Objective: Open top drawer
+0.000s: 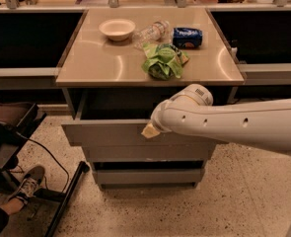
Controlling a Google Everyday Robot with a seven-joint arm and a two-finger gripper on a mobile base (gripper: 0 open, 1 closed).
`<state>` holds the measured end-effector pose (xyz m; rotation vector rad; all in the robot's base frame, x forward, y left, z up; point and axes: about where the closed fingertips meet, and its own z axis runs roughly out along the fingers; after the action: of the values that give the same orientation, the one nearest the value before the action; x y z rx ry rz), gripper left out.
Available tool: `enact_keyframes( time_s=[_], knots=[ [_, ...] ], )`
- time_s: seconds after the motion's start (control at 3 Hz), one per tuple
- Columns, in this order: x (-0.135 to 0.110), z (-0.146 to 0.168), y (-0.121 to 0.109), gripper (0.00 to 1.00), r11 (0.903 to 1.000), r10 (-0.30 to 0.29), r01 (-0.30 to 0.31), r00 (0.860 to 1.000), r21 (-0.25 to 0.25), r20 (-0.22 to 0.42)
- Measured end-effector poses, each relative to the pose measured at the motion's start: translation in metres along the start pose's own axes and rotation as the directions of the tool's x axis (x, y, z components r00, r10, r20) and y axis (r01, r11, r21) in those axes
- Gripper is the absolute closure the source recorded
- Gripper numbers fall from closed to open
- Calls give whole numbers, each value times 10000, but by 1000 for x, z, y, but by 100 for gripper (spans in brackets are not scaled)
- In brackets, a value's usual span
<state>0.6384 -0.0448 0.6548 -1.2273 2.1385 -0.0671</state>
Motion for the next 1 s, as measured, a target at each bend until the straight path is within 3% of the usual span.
enact_keyframes(
  time_s=[1.0],
  knots=[
    [9,-10,10,100,9999,106,-107,9999,40,89]
  ],
)
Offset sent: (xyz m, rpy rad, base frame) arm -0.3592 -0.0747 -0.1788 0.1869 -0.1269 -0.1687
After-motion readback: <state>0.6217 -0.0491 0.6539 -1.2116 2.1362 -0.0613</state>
